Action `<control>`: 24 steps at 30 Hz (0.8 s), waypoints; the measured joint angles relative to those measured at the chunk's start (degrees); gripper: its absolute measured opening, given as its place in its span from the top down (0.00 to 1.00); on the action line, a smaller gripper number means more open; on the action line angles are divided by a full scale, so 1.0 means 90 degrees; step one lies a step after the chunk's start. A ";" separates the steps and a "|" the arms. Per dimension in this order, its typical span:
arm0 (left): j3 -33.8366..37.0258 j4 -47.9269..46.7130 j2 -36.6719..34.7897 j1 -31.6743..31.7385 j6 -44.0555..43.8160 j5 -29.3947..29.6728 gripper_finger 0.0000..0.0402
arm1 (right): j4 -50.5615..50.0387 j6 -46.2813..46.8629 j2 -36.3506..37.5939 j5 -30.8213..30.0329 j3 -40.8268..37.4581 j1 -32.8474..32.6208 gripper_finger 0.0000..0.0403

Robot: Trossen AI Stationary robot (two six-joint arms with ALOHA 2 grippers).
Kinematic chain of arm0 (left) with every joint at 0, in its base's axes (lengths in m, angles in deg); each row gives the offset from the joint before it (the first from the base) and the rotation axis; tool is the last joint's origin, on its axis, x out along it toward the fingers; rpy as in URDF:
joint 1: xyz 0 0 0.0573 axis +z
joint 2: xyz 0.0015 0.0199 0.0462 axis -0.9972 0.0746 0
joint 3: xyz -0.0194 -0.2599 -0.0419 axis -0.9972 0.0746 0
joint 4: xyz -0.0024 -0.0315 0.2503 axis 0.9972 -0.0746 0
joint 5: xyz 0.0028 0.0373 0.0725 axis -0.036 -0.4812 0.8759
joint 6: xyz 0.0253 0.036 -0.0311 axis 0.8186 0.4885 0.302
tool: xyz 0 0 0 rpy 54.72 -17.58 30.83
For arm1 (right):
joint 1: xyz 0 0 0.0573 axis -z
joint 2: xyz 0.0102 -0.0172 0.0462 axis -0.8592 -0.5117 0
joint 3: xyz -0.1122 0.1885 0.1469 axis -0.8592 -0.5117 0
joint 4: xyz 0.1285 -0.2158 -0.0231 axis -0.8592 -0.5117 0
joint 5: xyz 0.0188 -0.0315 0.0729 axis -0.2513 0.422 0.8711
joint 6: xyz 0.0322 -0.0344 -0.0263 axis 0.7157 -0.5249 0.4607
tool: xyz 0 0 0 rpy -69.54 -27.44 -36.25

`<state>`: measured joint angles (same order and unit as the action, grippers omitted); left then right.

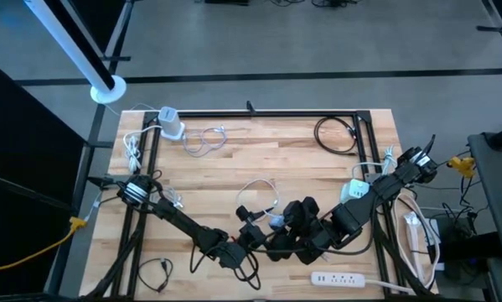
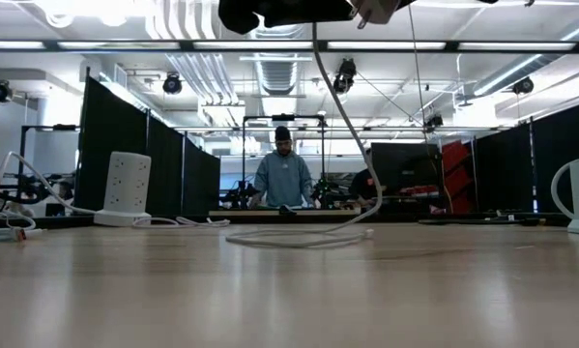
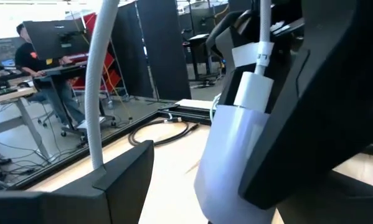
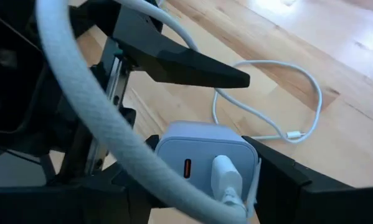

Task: Insert USB
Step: Insert the purple charger adapter into the white outlet extension

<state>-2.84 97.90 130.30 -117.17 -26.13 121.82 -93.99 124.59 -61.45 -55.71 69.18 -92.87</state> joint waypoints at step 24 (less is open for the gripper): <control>0.0007 -0.0496 0.0000 -0.0098 0.0054 -0.0467 0.70 | 0.0190 -0.1091 0.0063 0.0502 0.0002 0.0012 0.52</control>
<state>-2.77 93.43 130.30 -118.05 -25.64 117.62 -92.28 114.77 -60.88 -51.20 69.20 -92.76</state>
